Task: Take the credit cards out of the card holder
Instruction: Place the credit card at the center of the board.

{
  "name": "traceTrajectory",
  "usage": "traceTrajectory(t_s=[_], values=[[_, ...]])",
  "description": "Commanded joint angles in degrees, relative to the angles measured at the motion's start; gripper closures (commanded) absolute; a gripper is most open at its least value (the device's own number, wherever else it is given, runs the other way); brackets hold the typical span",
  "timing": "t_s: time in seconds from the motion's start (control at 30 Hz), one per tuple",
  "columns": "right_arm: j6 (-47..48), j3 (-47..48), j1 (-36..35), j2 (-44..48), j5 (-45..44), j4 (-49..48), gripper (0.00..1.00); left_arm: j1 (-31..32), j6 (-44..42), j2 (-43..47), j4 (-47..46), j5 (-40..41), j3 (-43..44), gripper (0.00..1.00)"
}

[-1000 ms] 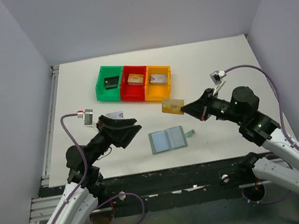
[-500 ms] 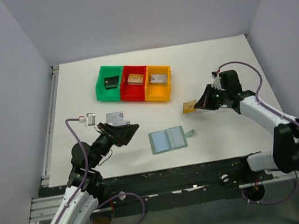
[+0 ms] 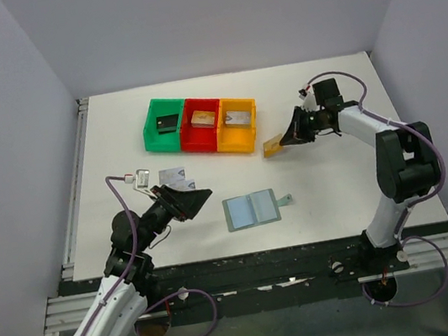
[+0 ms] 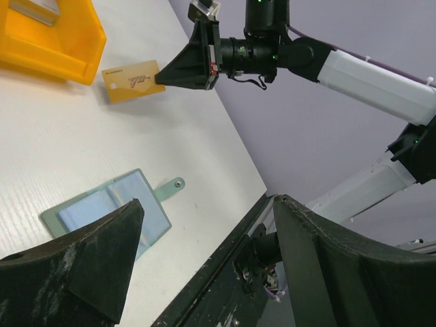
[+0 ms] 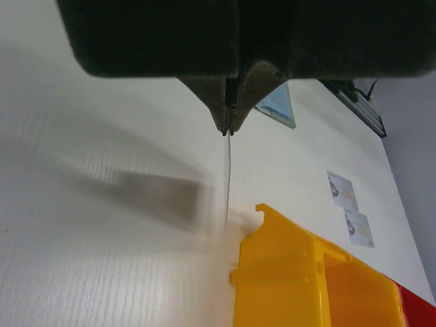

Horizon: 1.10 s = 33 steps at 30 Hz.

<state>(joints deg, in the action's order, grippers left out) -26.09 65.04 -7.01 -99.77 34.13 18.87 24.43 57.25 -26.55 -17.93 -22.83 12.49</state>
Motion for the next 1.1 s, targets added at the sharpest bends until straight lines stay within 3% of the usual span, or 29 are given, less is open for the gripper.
traceTrajectory(t_s=[0.0, 0.43, 0.63, 0.87, 1.07], values=[[4.6, 6.7, 0.5, -5.3, 0.1, 7.8, 1.00, -0.4, 0.3, -0.4, -2.0, -2.0, -1.0, 0.12], [9.2, 16.3, 2.1, -15.5, 3.1, 15.4, 0.99, -0.4, 0.4, -2.5, -3.5, -1.6, -2.5, 0.12], [9.8, 16.4, 3.1, -16.1, 4.0, 15.5, 0.87, -0.3, 0.3, -4.6, -4.8, -1.7, -2.5, 0.12], [9.2, 16.4, 3.6, -15.5, 3.1, 15.6, 0.63, -0.4, 0.4, -5.7, -5.5, -2.3, -2.2, 0.12], [7.2, 13.8, 4.9, -8.9, -3.0, 14.4, 0.55, -0.5, -0.4, -4.5, -3.5, -1.4, -2.2, 0.12]])
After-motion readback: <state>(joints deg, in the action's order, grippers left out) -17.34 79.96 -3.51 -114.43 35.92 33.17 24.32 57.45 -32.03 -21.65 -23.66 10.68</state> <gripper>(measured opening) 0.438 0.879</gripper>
